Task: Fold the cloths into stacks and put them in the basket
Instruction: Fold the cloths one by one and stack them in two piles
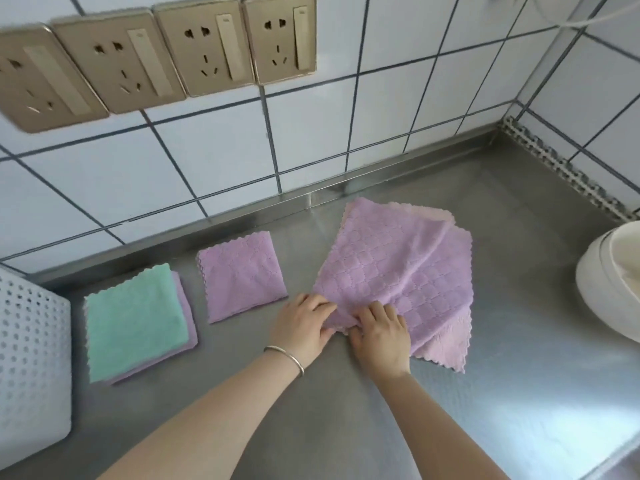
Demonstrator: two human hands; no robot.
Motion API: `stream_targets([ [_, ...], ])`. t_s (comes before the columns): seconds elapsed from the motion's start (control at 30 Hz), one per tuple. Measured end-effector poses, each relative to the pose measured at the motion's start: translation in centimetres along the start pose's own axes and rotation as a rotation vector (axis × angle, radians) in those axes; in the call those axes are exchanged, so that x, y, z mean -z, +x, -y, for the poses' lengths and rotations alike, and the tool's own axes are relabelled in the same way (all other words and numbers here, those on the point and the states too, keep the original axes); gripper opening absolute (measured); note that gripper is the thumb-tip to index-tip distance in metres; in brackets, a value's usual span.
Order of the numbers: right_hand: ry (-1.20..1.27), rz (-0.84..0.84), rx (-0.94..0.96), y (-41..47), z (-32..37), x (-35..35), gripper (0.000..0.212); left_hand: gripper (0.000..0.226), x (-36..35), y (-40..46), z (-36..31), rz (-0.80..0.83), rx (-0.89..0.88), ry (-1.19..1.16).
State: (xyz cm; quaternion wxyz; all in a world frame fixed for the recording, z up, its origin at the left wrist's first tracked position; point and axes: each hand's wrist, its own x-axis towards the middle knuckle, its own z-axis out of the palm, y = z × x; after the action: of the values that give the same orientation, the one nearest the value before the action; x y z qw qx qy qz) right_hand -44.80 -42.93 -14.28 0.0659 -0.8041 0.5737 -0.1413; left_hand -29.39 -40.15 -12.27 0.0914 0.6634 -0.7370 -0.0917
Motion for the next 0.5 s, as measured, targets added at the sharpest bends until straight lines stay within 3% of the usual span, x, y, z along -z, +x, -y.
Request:
stream_targets([
  [0.1, 0.069, 0.014, 0.041, 0.0, -1.2, -0.1, 0.012, 0.035, -0.1, 1.3, 0.1, 0.012, -0.026, 0.081],
  [0.2, 0.081, 0.033, 0.059, 0.2, -2.4, 0.2, 0.024, 0.022, -0.3, 2.1, -0.2, -0.011, -0.085, 0.153],
  [0.33, 0.082, 0.066, 0.089, 0.5, -3.0, 0.3, 0.023, 0.029, -0.5, 2.7, 0.1, 0.018, -0.145, 0.111],
  [0.4, 0.098, 0.074, 0.110, 0.5, -3.3, 0.2, 0.020, 0.020, 0.1, 2.8, 0.5, 0.057, -0.171, 0.115],
  [0.5, 0.125, 0.060, 0.107, 0.2, -3.1, 0.2, 0.025, 0.025, 1.0, 3.0, 0.3, 0.279, -0.111, 0.051],
])
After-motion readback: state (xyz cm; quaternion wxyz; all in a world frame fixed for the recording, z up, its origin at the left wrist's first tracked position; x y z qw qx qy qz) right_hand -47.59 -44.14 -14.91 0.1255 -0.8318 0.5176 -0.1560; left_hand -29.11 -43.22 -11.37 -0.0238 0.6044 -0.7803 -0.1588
